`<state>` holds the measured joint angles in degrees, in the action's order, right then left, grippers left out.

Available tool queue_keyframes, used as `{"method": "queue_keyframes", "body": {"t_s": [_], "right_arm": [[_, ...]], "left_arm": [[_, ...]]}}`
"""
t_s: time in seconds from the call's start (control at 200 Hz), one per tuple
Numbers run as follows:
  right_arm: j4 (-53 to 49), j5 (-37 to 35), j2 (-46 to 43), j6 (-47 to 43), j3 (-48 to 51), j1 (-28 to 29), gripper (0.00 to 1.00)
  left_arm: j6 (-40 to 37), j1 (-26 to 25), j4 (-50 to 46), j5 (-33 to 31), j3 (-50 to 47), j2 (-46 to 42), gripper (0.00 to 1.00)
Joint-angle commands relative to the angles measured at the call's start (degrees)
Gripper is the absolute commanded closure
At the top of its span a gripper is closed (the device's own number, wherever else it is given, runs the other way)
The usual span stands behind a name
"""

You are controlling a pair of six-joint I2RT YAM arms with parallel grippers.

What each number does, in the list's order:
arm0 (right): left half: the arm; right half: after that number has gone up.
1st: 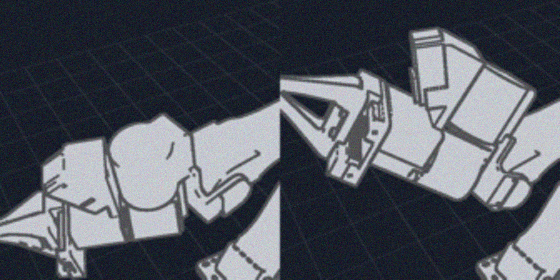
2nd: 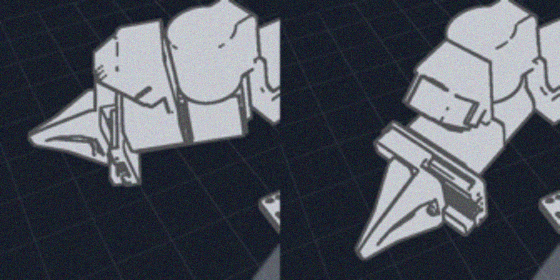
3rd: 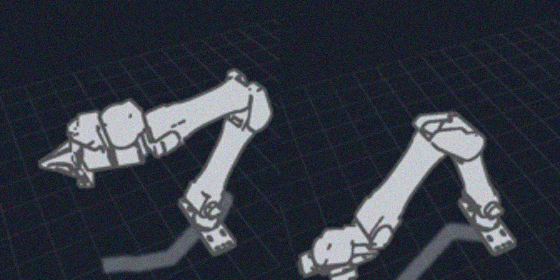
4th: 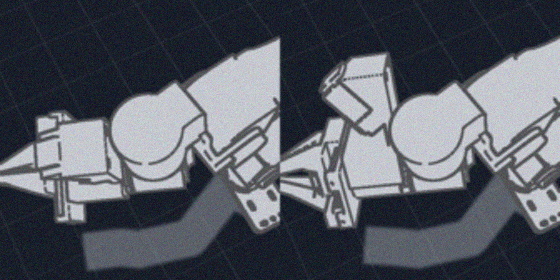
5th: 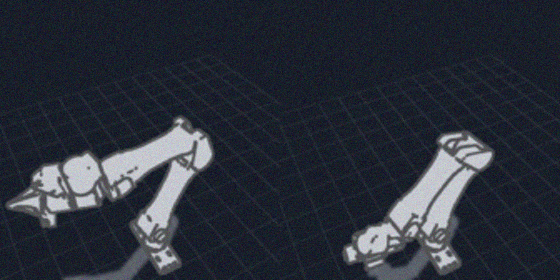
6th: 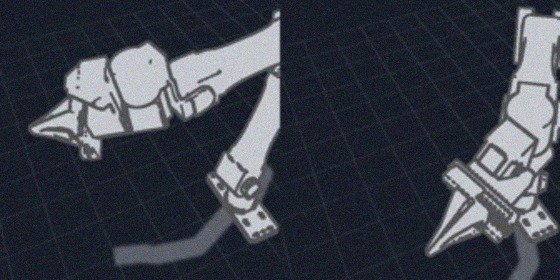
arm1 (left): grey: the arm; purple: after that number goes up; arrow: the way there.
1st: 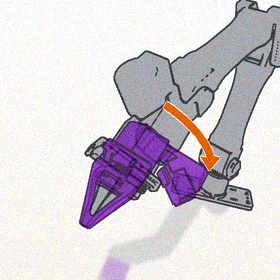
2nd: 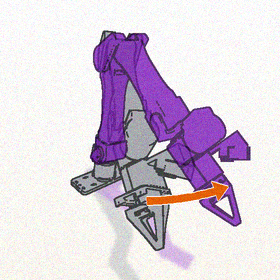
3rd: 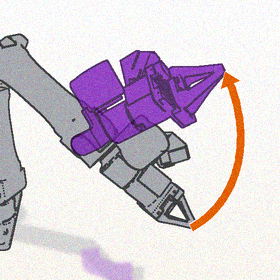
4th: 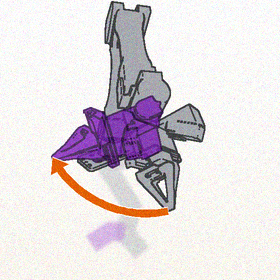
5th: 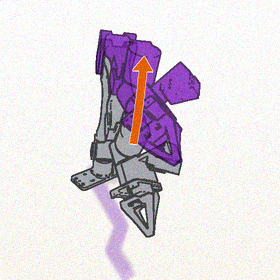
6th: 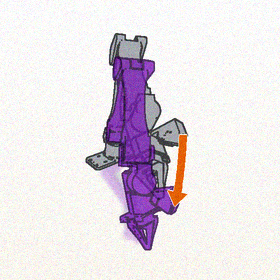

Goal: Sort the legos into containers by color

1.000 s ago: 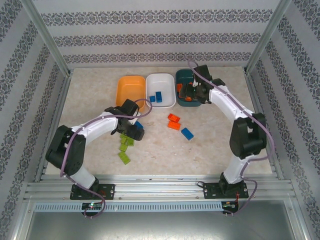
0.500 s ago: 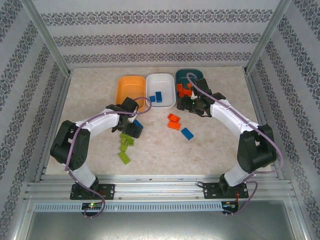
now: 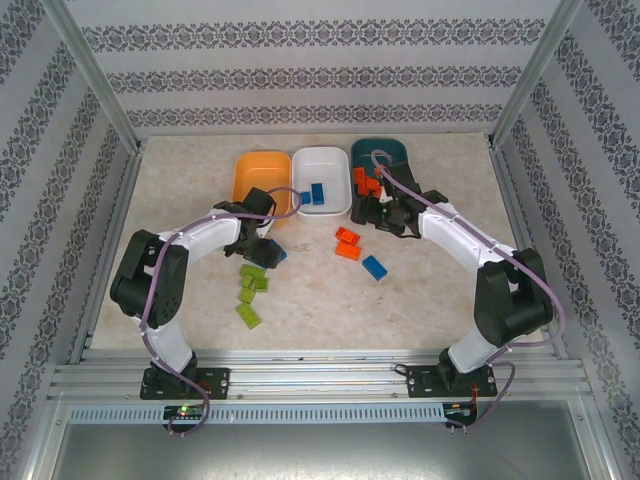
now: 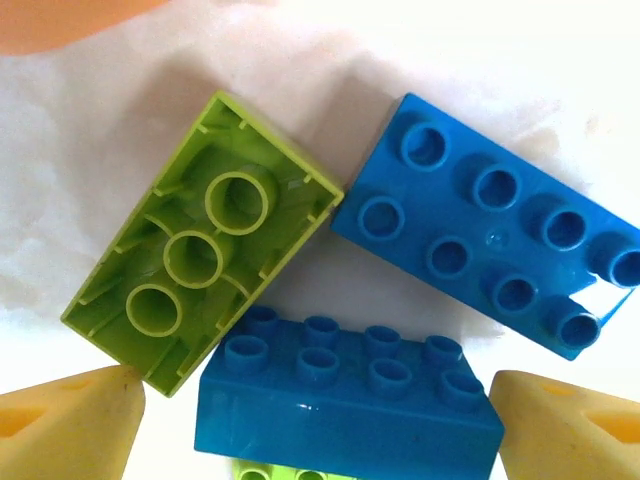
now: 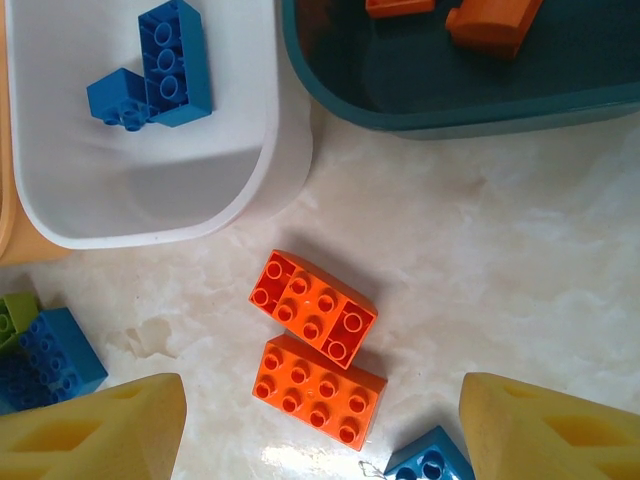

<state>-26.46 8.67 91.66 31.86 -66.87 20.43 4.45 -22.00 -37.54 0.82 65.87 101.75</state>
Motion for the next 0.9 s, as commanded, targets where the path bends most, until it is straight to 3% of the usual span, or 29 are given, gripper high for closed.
{"method": "queue_keyframes", "body": {"t_s": [0.0,0.235,0.36,0.5,0.67,0.894], "right_arm": [[0.8,0.4,-0.3,1.2,0.9,0.4,0.28],[1.5,0.5,-1.1,1.6,2.9,0.5,0.28],[1.5,0.2,-2.3,1.6,3.9,0.4,0.28],[1.1,0.0,-4.1,1.3,5.1,0.1,0.27],[0.9,0.1,-4.9,1.0,6.2,0.2,0.28],[2.1,1.1,-4.1,1.6,7.8,0.7,0.27]], "left_arm": [[-0.9,0.4,-1.3,0.9,1.0,2.4,0.13],[-0.7,0.3,-1.7,0.4,1.1,3.5,0.29],[-0.3,0.1,-2.3,0.5,0.9,3.5,0.31],[0.7,0.1,-3.9,0.0,0.7,2.5,0.20],[2.4,0.1,-6.9,-4.8,0.0,-1.3,0.15],[3.4,0.1,-7.4,-5.4,-1.1,-2.8,0.11]]}}
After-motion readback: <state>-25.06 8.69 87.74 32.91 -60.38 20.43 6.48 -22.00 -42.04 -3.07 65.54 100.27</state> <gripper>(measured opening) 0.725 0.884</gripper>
